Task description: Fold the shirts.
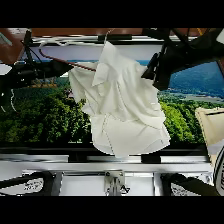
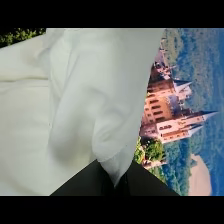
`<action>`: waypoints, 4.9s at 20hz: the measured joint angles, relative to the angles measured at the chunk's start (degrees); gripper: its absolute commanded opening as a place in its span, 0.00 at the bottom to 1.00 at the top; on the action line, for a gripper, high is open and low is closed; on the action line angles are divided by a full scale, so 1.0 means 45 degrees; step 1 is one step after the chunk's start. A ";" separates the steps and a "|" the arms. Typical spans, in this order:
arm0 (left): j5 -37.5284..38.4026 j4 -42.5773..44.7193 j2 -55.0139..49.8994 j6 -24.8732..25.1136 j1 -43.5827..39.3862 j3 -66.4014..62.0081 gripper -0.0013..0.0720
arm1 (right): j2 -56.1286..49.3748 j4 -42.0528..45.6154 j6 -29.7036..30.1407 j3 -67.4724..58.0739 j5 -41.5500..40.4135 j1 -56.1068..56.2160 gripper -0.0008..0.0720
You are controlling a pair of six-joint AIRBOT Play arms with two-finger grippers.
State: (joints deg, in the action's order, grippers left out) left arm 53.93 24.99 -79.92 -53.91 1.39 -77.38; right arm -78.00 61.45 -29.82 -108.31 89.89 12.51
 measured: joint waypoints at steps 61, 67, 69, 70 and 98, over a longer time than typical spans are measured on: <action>-0.5795 -0.3594 0.2200 0.4216 0.0112 0.4226 0.08 | -0.1914 -0.1919 -0.0665 0.0005 -0.0379 0.0185 0.11; -0.4721 -0.3517 0.2200 0.4206 0.1044 0.2603 0.08 | -0.1812 -0.1739 -0.0651 0.0005 -0.0413 0.0170 0.11; -0.4367 -0.3405 0.2200 0.4177 0.1273 0.2380 0.08 | -0.1807 -0.1496 -0.0597 0.0005 -0.0549 0.0175 0.11; -0.4153 -0.3293 0.2200 0.4177 0.1394 0.2307 0.08 | -0.1807 -0.1292 -0.0568 0.0005 -0.0641 0.0175 0.11; -0.0797 0.1093 0.2161 0.3871 0.2302 -0.0981 0.08 | -0.1608 0.2715 0.0549 0.0000 -0.2035 0.0185 0.11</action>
State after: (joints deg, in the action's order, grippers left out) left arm 50.35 29.91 -70.19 -36.49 11.75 -81.80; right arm -85.23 73.67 -27.35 -108.31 80.73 13.34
